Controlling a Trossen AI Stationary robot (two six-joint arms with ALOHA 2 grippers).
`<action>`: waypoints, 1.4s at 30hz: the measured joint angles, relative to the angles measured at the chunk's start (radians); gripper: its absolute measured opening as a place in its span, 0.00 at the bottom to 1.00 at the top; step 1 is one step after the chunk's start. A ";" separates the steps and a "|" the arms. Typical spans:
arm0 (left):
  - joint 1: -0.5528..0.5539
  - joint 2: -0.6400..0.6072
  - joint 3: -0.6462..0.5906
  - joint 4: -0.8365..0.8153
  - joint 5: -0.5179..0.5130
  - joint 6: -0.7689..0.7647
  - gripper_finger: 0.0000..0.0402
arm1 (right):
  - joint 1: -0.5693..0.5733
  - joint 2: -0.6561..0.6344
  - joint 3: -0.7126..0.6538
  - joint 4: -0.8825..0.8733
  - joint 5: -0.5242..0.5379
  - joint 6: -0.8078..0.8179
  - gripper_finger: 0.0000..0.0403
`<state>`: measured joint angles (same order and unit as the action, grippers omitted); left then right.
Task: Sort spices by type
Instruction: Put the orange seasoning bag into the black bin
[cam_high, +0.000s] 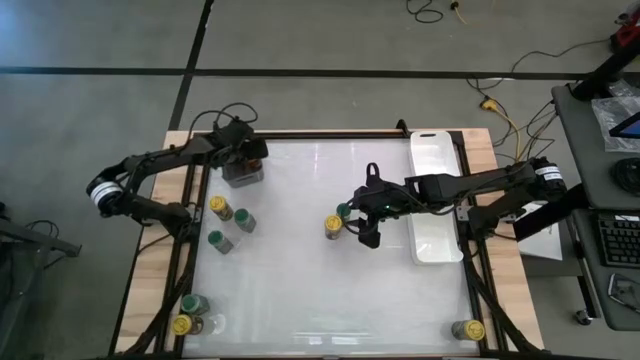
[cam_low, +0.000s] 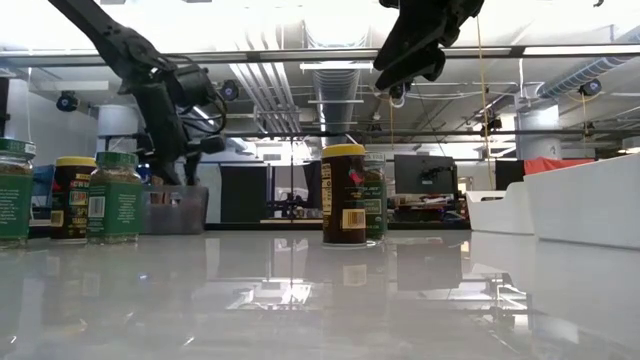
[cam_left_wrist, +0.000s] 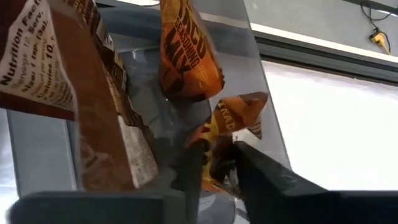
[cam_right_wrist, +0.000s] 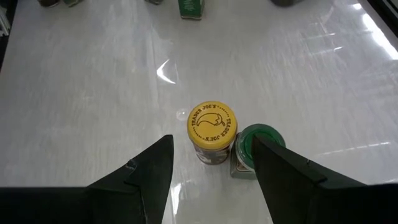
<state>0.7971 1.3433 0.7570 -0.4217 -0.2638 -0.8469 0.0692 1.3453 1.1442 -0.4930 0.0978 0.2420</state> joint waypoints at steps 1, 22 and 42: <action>0.000 0.003 0.000 0.001 0.000 0.000 0.13 | 0.000 0.000 0.000 0.000 0.000 0.000 0.51; 0.000 -0.132 0.000 -0.006 0.105 -0.004 0.00 | 0.000 0.000 0.000 0.005 0.000 -0.005 0.51; 0.000 -0.118 0.000 -0.005 0.145 -0.055 0.11 | 0.000 0.000 0.000 -0.001 -0.001 -0.019 0.51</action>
<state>0.7974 1.2251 0.7570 -0.4271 -0.1188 -0.9019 0.0692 1.3456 1.1442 -0.4937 0.0965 0.2234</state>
